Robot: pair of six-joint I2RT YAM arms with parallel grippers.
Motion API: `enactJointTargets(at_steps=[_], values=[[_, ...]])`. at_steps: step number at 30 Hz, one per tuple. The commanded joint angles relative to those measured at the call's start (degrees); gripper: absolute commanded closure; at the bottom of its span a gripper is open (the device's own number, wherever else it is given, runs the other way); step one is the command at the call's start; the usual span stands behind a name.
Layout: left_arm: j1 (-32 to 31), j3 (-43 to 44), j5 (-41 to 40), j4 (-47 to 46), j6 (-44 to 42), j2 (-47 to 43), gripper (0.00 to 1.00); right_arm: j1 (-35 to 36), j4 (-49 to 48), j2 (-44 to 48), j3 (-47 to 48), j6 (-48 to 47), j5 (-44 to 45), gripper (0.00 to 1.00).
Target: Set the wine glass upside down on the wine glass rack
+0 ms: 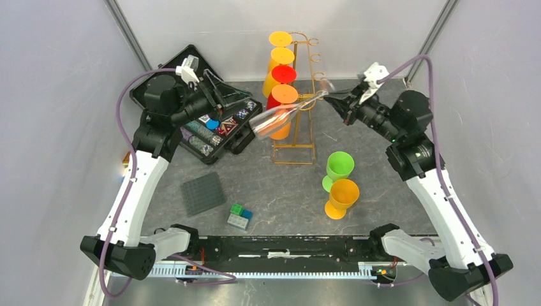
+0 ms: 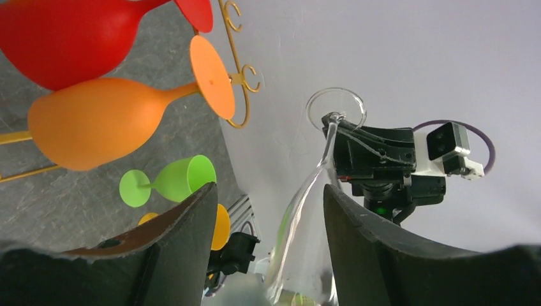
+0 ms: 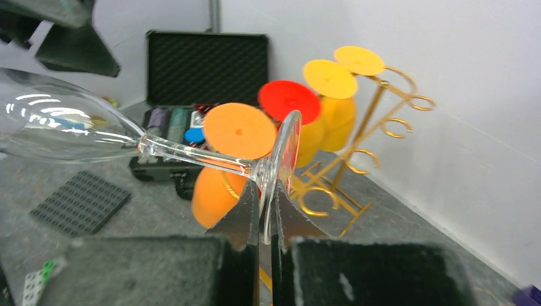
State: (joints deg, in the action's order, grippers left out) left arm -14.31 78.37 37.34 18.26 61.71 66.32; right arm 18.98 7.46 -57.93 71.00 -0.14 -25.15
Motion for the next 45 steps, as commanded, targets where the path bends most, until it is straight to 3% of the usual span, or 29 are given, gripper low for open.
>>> enactJointTargets(at_steps=[1, 7, 24, 37, 45], values=[[0.33, 1.97, 0.27, 2.62, -3.22, -0.58, 0.33, 6.14, 2.93, -2.48, 4.43, -8.43, -1.34, 1.00], [0.42, 1.88, 0.82, 5.28, -2.87, -0.21, 0.33, 17.78, 7.00, -3.72, 4.93, -20.92, 3.42, 1.00], [-0.26, -6.84, 10.16, 8.24, 3.15, 0.84, 0.42, 38.01, 8.57, 0.51, -5.57, -52.11, 22.17, 1.00], [-11.52, -7.80, 10.56, 8.19, 4.43, 4.83, 0.45, 48.96, 4.79, 1.98, -12.49, -67.39, 41.12, 1.00], [-15.52, -6.36, 9.94, 8.15, 4.20, 6.48, 0.52, 52.58, 1.61, 2.32, -15.19, -72.99, 46.92, 1.00]])
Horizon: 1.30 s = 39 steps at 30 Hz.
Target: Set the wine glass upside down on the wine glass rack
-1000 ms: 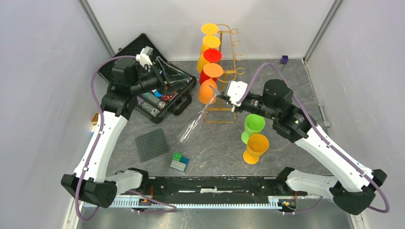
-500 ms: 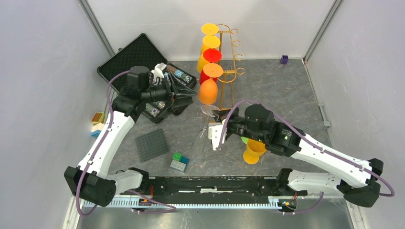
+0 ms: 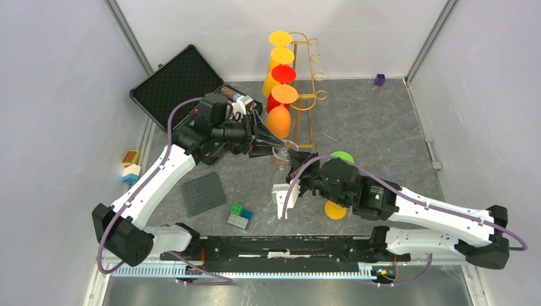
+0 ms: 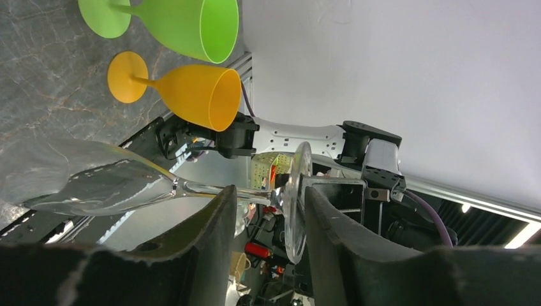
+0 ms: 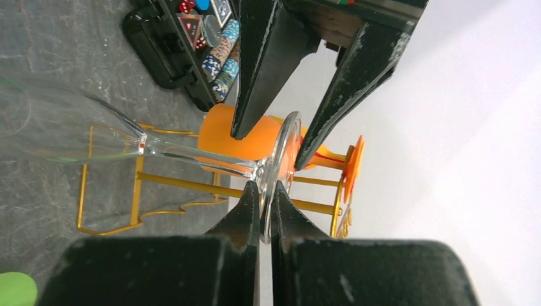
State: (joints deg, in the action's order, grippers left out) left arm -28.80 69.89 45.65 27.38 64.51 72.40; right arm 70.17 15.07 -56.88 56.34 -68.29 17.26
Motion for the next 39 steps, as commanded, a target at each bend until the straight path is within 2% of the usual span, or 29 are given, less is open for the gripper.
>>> enactJointTargets(at_steps=[1, 4, 7, 15, 20, 21, 24, 29, 35, 39], values=[[-1.40, 2.18, 1.68, -1.23, 1.32, 0.52, 0.54, 1.75, -6.22, 1.26, -0.69, -5.26, 4.81, 1.00], [-2.54, 2.18, 1.72, -2.29, 1.86, 1.10, 0.59, 2.49, -7.06, 1.10, -1.13, -6.17, 5.89, 1.00], [-3.60, 2.26, 1.80, -2.85, 2.08, 1.55, 0.68, 2.86, -7.68, 0.81, -1.32, -6.24, 6.76, 1.00], [-3.90, 2.36, 1.64, -2.98, 2.07, 1.71, 0.98, 3.30, -7.67, 0.71, -1.43, -5.77, 7.94, 1.00], [-3.92, 2.36, 1.31, -3.03, 1.86, 1.76, 0.98, 3.41, -7.78, 0.89, -1.58, -5.20, 8.49, 0.98], [-3.94, 2.42, 1.24, -3.01, 1.89, 1.73, 0.98, 3.39, -7.73, 0.83, -1.66, -5.03, 8.58, 0.94], [-3.92, 2.61, 0.73, -3.11, 1.59, 1.27, 0.98, 3.48, -7.77, 0.89, -1.84, -4.44, 8.98, 0.69], [-3.85, 2.95, -0.86, -2.46, 0.41, 0.43, 0.98, 3.44, -7.43, 1.16, -2.40, -2.06, 10.57, 0.39], [-3.48, 4.99, -5.85, 2.21, -3.78, -0.59, 0.98, 3.48, -6.32, 2.03, -2.29, 3.47, 10.68, 0.22], [-2.82, 8.76, -9.66, 8.92, -8.97, -0.85, 0.98, 3.39, -5.66, 2.30, -0.87, 9.12, 7.84, 0.16]])
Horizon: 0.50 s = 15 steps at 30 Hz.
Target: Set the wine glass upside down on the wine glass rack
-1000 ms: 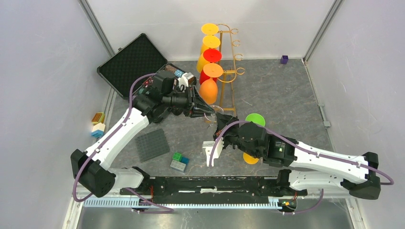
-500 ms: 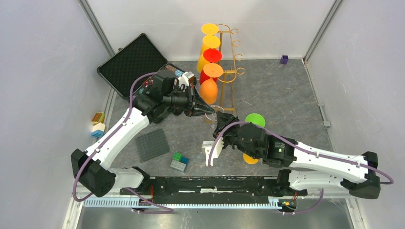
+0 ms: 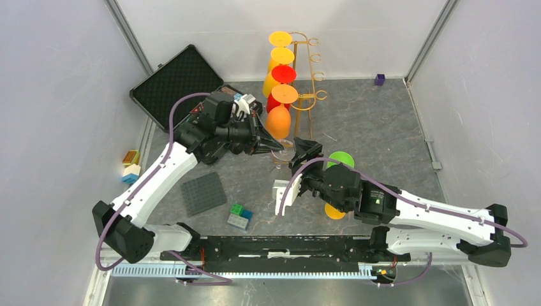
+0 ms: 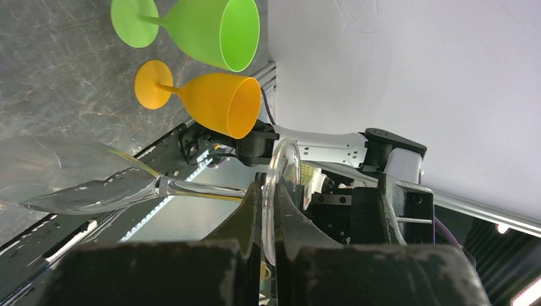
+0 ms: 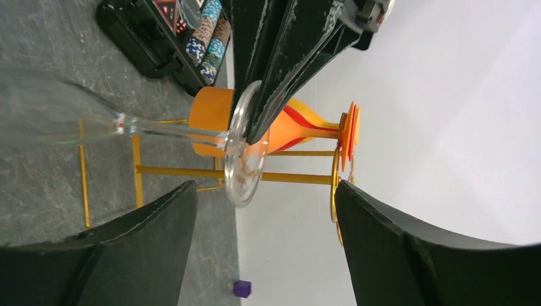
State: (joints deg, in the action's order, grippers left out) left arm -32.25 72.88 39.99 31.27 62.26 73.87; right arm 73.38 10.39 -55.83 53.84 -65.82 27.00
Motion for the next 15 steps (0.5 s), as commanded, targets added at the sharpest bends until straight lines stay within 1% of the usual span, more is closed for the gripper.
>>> enactJointTargets(at_steps=[1, 9, 15], values=[[0.90, 6.83, -5.14, 6.84, -8.10, -2.38, 0.98, 0.18, -0.35, 1.05, 2.27, 8.46, -3.04, 0.16], [1.75, 14.50, -14.84, 20.28, -17.74, -2.34, 0.98, -0.86, 3.41, -1.79, 9.67, 21.40, -9.06, 0.08], [1.80, 21.16, -21.75, 28.09, -24.39, -1.05, 0.98, -7.07, 6.62, -3.95, 15.89, 32.70, -19.96, 0.03]])
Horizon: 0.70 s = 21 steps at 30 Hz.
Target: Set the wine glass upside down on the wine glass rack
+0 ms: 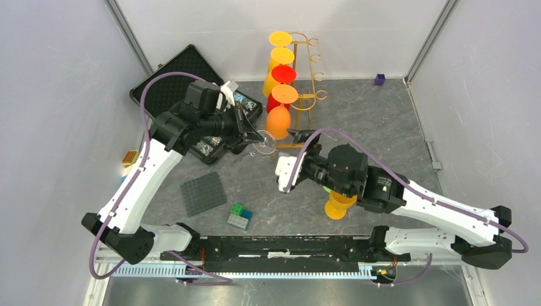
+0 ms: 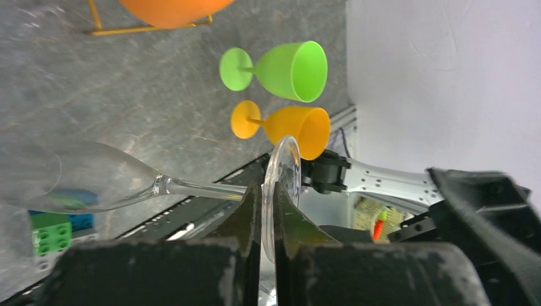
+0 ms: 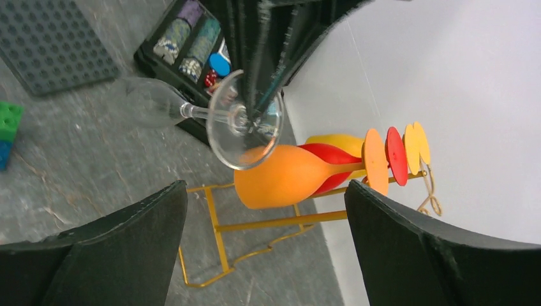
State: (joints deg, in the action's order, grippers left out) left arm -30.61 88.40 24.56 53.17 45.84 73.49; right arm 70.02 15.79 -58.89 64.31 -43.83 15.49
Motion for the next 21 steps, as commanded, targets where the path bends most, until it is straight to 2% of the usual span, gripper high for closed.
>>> enactJointTargets(at_steps=[1, 6, 12, 15, 21], values=[[0.20, 6.75, -7.41, 7.15, -8.92, -0.61, 0.98, -5.29, 1.83, -1.24, 6.62, 13.11, -10.48, 0.02], [0.20, 9.23, -9.02, 6.12, -11.87, -1.32, 0.98, -13.45, 4.57, -4.21, 13.40, 23.19, -22.29, 0.02], [0.16, 9.07, -8.74, -2.02, -12.82, -4.51, 0.98, -21.65, 4.56, -8.32, 19.65, 34.36, -37.42, 0.02], [0.20, 8.15, -9.18, -6.86, -13.65, -6.54, 0.98, -24.77, 3.96, -9.91, 21.91, 39.83, -42.11, 0.02], [0.20, 2.86, -7.04, -20.11, -15.02, -11.18, 0.98, -30.78, -7.59, -9.58, 19.13, 54.29, -53.54, 0.06]])
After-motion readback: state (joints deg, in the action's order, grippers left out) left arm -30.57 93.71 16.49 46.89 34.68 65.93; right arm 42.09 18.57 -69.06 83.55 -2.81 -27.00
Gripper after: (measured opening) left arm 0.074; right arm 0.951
